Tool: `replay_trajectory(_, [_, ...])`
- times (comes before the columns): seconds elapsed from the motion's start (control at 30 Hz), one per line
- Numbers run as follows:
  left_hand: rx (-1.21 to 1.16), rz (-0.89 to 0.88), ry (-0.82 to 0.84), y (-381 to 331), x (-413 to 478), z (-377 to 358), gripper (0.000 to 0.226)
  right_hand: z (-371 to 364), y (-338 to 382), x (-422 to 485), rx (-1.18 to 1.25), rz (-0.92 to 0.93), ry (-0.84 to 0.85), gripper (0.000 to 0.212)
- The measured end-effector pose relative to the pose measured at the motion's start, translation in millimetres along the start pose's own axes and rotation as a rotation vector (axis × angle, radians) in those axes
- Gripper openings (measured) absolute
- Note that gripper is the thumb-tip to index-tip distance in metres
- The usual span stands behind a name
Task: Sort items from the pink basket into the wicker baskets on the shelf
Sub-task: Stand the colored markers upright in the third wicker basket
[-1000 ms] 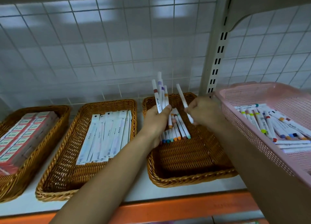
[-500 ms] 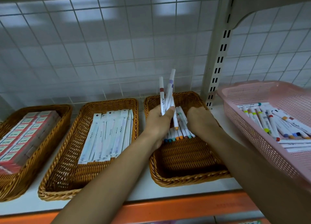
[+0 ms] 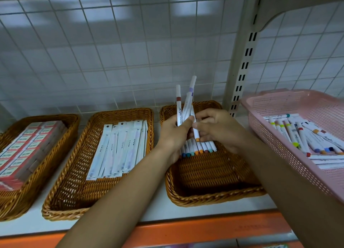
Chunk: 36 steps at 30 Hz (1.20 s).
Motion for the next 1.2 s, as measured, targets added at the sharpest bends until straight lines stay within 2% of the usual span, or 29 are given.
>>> replay_trajectory(0.07, [0.012, 0.001, 0.003, 0.5, 0.3, 0.2, 0.013, 2.4, -1.1, -0.1, 0.001, -0.010, 0.006, 0.018])
replay_trajectory(0.13, [-0.017, 0.005, -0.011, 0.2, 0.7, 0.5, 0.016, 8.8, -3.7, 3.5, -0.089, -0.047, -0.085, 0.011])
replay_trajectory(0.2, [-0.078, 0.017, -0.034, -0.4, 1.1, 0.5, 0.015, 22.8, -8.3, 12.2, -0.516, -0.064, -0.265, 0.009])
replay_trajectory(0.27, [-0.082, 0.033, -0.048, -1.1, 0.4, 0.3, 0.017, 27.3, -9.6, 16.9, -0.970, -0.062, -0.335, 0.016])
replay_trajectory(0.33, [-0.047, 0.039, -0.039, -1.6, -0.7, -0.7, 0.019, 22.0, -13.0, 17.2, -1.133, -0.072, -0.293, 0.015])
replay_trajectory(0.4, [0.011, 0.029, -0.030, -1.7, -1.4, -1.6, 0.019, 12.6, -13.5, 14.0, -1.187, -0.074, -0.245, 0.010])
replay_trajectory(0.53, [0.105, 0.025, -0.006, -0.9, -2.0, -2.1, 0.022, 3.3, -15.4, 15.8, -1.212, -0.078, -0.217, 0.016])
replay_trajectory(0.7, [0.061, 0.056, -0.026, 0.5, -3.3, -0.8, 0.019, 3.6, -18.7, 18.8, -1.168, -0.076, -0.212, 0.010])
replay_trajectory(0.9, [0.024, 0.016, -0.006, -2.0, -3.7, -1.1, 0.023, 11.4, 6.8, 13.6, -0.814, 0.296, -0.434, 0.033])
replay_trajectory(1.0, [0.075, -0.003, -0.005, -3.2, -5.2, -1.3, 0.020, 11.0, 18.9, 7.4, -0.739, 0.410, -0.429, 0.040])
replay_trajectory(1.1, [0.074, 0.001, 0.024, -4.3, -7.9, -1.9, 0.020, 11.7, 17.2, 8.4, -0.762, 0.400, -0.421, 0.042])
replay_trajectory(1.2, [0.078, -0.019, 0.031, -4.5, -9.2, -2.4, 0.020, 13.2, 10.7, 11.1, -0.620, 0.324, -0.479, 0.025])
Point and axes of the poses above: each hand's wrist, its own x-axis towards the middle knuckle, its own z-axis out of the back of the hand, y = z × x, the point moved 4 cm from there along x, towards the middle knuckle, and after that the axes turned 14 degrees about -x, right-handed, at the moved point
